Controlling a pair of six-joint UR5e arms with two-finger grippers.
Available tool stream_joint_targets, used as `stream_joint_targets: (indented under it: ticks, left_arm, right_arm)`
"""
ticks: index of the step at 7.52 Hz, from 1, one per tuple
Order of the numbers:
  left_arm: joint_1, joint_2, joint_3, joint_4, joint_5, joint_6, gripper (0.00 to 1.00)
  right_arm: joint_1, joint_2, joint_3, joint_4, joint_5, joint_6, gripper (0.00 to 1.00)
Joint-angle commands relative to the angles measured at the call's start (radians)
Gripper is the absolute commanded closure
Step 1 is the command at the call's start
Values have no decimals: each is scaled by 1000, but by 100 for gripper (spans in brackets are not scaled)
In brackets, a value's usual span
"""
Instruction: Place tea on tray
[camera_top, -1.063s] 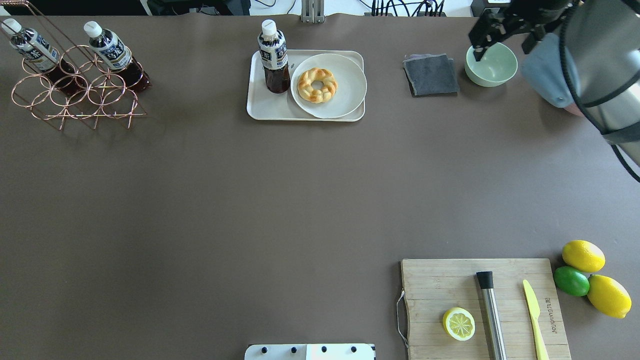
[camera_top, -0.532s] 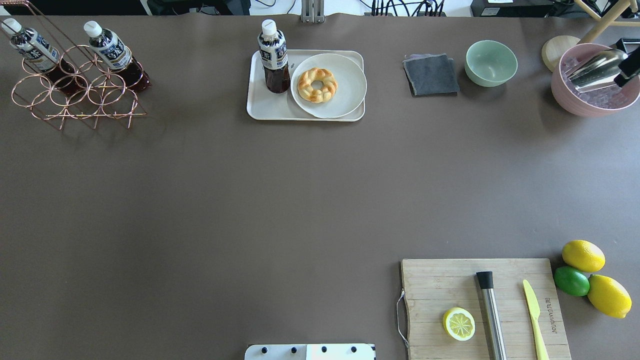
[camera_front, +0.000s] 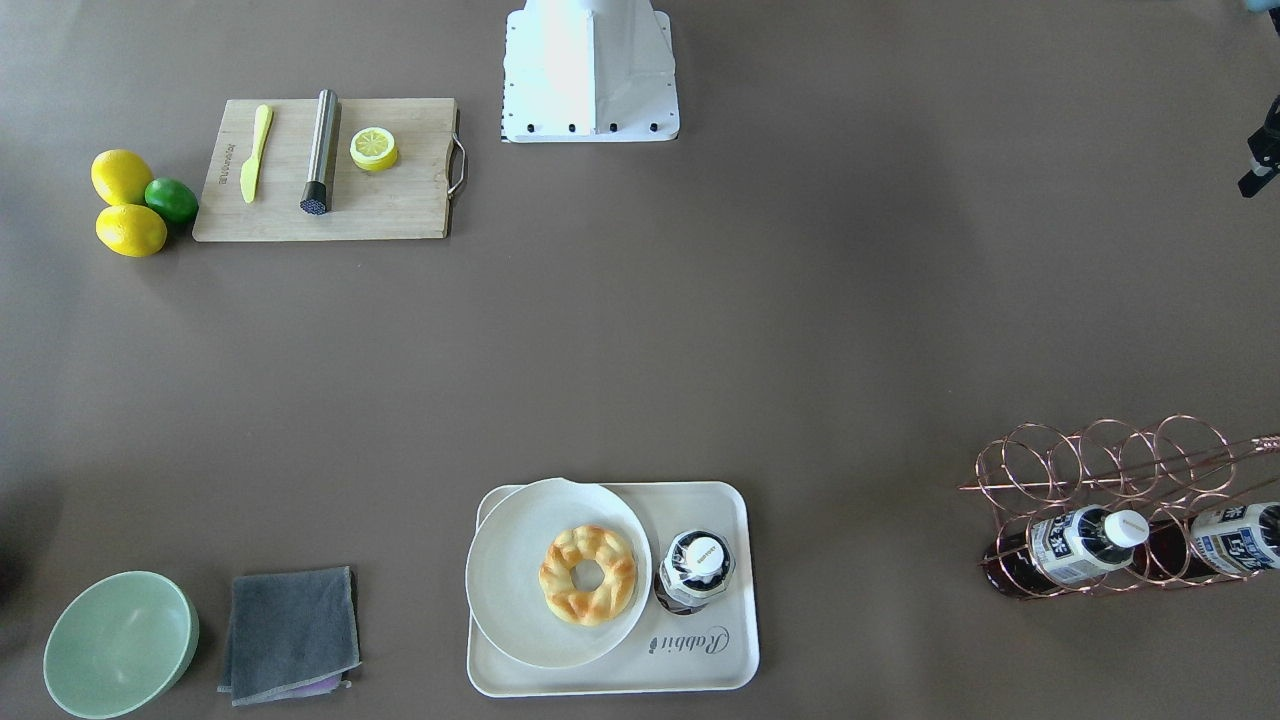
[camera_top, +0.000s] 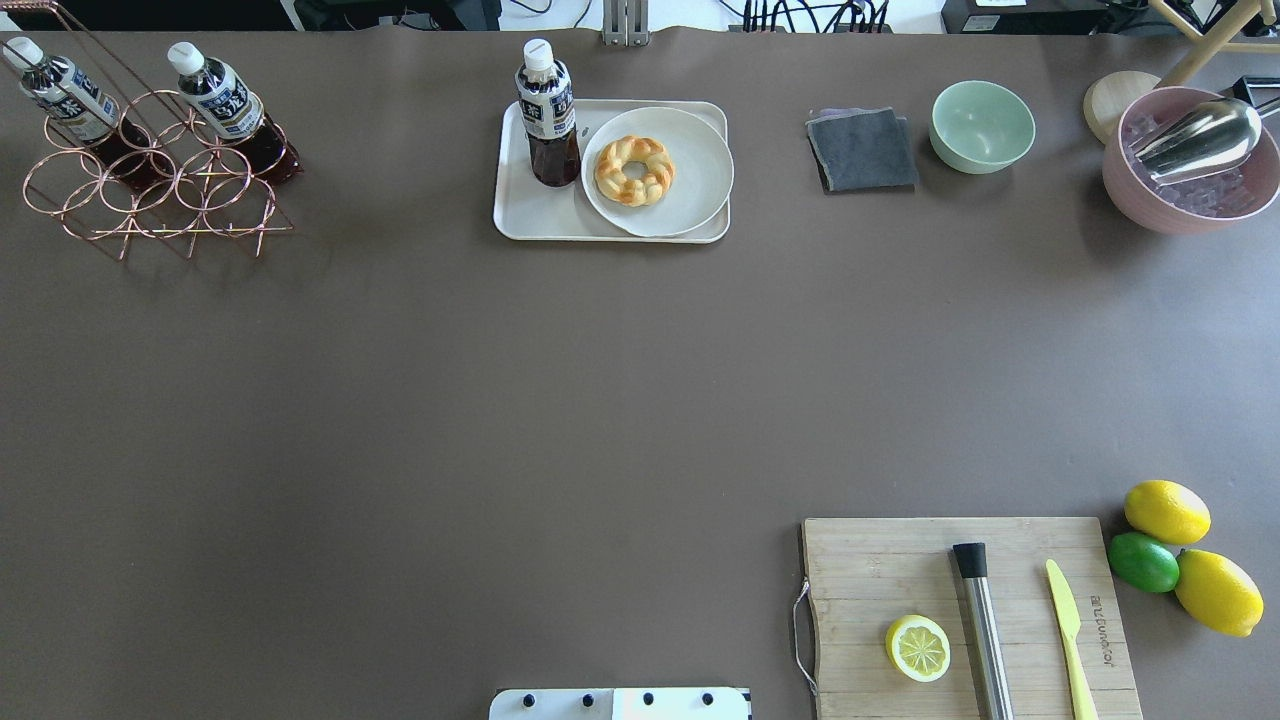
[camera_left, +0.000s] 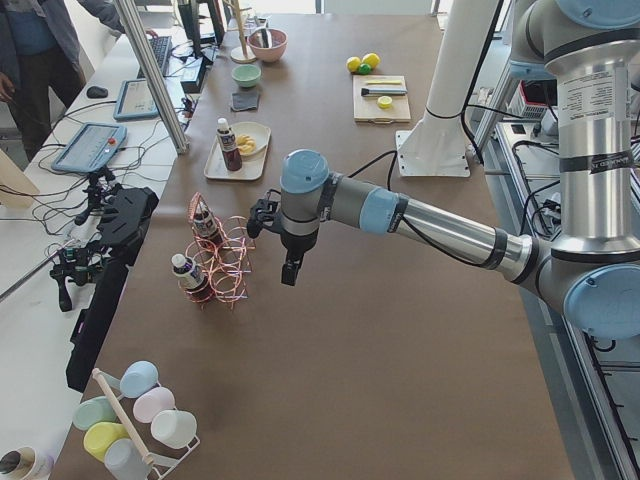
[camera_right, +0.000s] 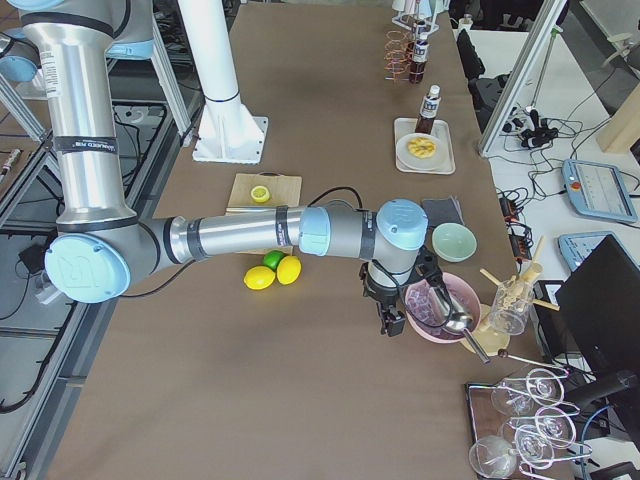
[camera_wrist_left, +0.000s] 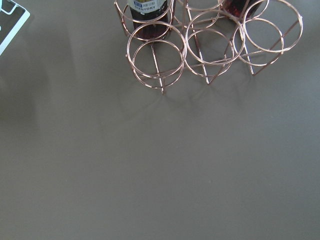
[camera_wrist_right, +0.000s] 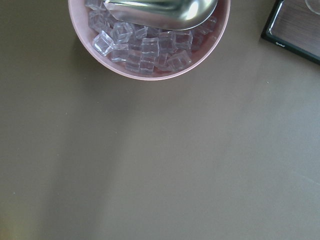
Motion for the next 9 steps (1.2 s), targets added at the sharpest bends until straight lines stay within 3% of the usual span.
stream_joint_targets:
  ticks: [1,3,9]
  left_arm:
    - [-78,10,80,2,0,154,4]
    - [-84,-5,62,58,0,164,4]
    - [-92,4,57,58,6,164,4]
  right_arm:
    - [13,-2,-7,11,1,2,0]
    - [13,0,4,11,3,5,0]
    - [13,6,2,13,1,5,0]
